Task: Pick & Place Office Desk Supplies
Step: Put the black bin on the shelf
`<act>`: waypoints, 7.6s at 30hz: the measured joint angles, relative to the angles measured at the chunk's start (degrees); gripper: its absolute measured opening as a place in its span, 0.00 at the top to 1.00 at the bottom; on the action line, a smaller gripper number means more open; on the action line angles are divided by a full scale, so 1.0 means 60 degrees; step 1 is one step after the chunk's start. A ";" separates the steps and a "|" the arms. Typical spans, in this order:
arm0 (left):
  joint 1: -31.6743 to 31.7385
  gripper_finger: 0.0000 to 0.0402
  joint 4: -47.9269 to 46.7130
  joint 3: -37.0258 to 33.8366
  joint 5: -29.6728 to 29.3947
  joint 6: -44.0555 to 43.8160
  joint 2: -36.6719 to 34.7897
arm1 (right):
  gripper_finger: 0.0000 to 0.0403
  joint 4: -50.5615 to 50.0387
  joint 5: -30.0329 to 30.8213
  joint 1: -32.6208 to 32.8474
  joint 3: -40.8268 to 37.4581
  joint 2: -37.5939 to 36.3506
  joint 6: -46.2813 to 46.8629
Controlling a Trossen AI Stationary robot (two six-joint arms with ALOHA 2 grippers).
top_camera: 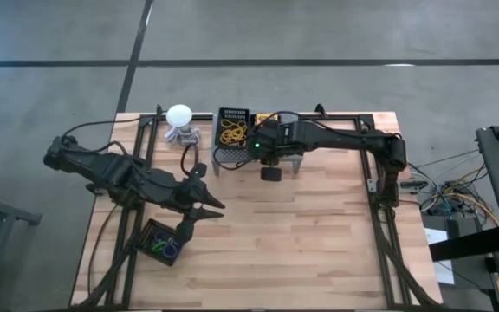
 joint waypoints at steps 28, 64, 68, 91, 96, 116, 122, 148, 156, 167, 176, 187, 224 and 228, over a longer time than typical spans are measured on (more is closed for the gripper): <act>-0.0581 0.58 -0.0674 -0.5586 0.2376 -0.9449 0.0026 | 0.65 0.1086 0.0071 0.1632 -0.3853 -0.4686 0.1981; -0.1246 0.68 0.0736 -0.7340 0.2731 -1.1920 0.0962 | 0.67 0.1339 0.0088 0.1632 -0.5705 -0.5867 0.2546; -0.1249 0.89 0.0705 -0.7254 0.2731 -1.1563 0.0951 | 0.69 0.1345 0.0091 0.1632 -0.5748 -0.5867 0.2544; -0.0539 0.98 0.2483 -0.3715 -0.0978 -0.1267 0.4013 | 0.78 0.0935 0.0091 0.1632 -0.5767 -0.6465 0.2721; 0.0244 0.97 0.1814 -0.1884 -0.0912 0.1284 0.5466 | 0.79 0.0746 0.0088 0.1632 -0.5785 -0.6826 0.3055; 0.1082 0.96 0.0167 0.0951 -0.0660 0.2457 0.7497 | 0.79 0.0743 0.0062 0.1632 -0.6830 -0.7462 0.3232; 0.1195 0.87 0.0000 0.0943 -0.0733 0.1289 0.6883 | 0.80 0.1041 0.0066 0.1628 -0.7133 -0.7462 0.3232; 0.0528 0.59 -0.4131 -0.0294 -0.1650 -0.3565 0.3587 | 0.80 0.7829 -0.2105 0.2855 -0.9115 -0.6439 0.3724; -0.0119 0.59 -0.3571 -0.2267 -0.2849 -0.6207 0.1345 | 0.72 0.8556 -0.2011 0.3023 -0.8310 -0.4202 0.4318; -0.0474 0.59 -0.2443 -0.4376 -0.2919 -0.7039 -0.0358 | 0.51 0.5565 -0.2022 0.3614 -0.5054 -0.1279 0.4266; -0.0514 0.59 -0.2307 -0.4808 -0.2886 -0.7034 -0.0550 | 0.53 0.4880 -0.1503 0.3949 -0.3511 0.0520 0.4183; -0.0641 0.59 -0.2276 -0.4823 -0.2752 -0.7006 -0.0550 | 0.55 0.4347 -0.0987 0.3942 -0.2991 0.1674 0.4243; -0.0641 0.59 -0.2186 -0.4824 -0.2740 -0.7074 -0.0554 | 0.98 0.3313 0.0570 0.5866 -0.6388 -0.4912 0.5957; -0.0641 0.59 -0.2102 -0.4827 -0.2846 -0.7210 -0.0550 | 0.98 0.2734 0.1266 0.5969 -0.6770 -0.6167 0.6106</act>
